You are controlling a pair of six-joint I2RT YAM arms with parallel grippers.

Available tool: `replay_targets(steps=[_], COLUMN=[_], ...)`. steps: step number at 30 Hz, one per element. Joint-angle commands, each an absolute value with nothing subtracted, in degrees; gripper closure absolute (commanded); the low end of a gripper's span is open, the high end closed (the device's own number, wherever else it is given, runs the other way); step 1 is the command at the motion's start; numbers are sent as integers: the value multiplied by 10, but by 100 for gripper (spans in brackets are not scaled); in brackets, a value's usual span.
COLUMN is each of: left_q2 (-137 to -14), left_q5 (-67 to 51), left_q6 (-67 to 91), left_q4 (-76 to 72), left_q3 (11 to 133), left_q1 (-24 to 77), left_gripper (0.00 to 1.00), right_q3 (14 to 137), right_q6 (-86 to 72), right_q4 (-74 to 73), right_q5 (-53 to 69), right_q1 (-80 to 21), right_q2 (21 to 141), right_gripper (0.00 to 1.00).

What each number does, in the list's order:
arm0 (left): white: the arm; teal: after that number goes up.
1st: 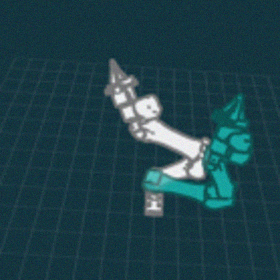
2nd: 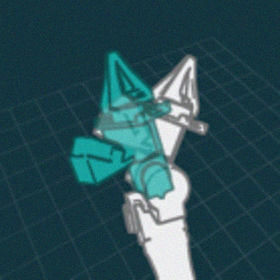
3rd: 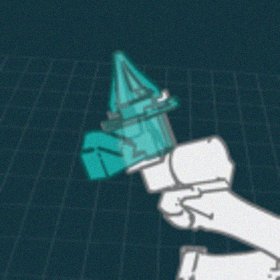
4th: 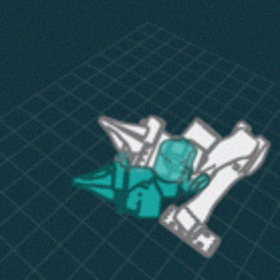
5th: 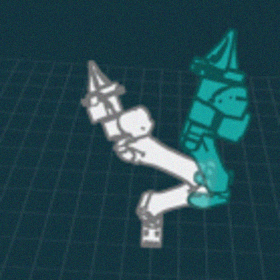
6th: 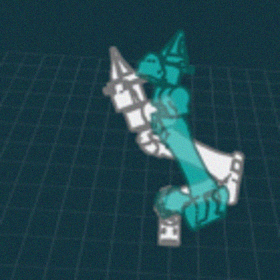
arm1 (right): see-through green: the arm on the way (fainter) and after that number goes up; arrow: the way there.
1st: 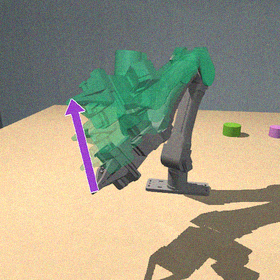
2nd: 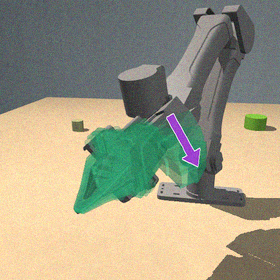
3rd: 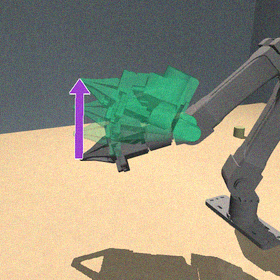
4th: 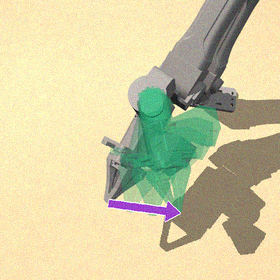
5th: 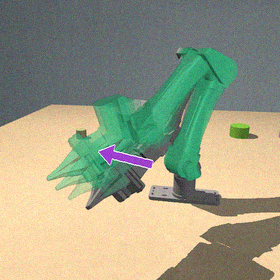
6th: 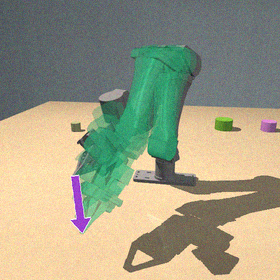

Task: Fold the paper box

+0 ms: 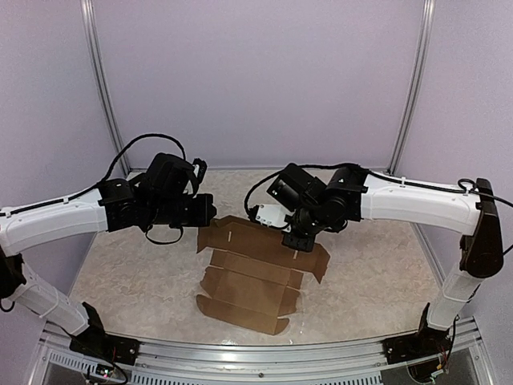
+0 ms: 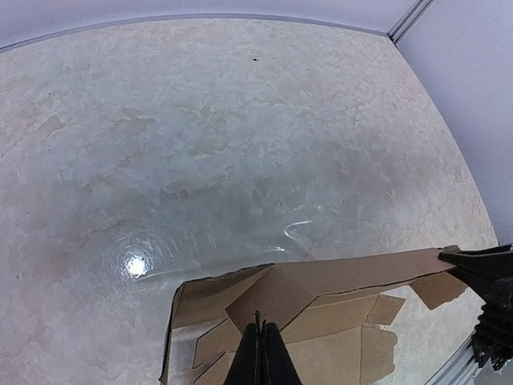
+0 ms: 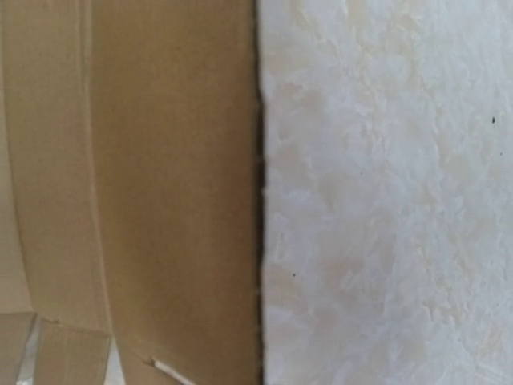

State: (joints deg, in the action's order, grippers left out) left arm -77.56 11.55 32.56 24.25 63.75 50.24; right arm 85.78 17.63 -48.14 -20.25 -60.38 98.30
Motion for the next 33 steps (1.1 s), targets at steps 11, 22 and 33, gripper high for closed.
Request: replay_targets(steps=[11,22,33], left_q2=[-824,-857,-865], left_q5=[100,48,46], left_q6=[332,320,327], left_q4=[252,228,180], left_q3=[660,676,665], left_q1=[512,536,537], left_gripper=[100,100,100], right_q3=[813,814,797], right_q6=[144,124,105], right_q4=[-455,-442,-429], right_q5=[-194,-187,-163], right_q1=[-622,-622,-638], right_q2=[937,924,917], right_gripper=[100,100,100])
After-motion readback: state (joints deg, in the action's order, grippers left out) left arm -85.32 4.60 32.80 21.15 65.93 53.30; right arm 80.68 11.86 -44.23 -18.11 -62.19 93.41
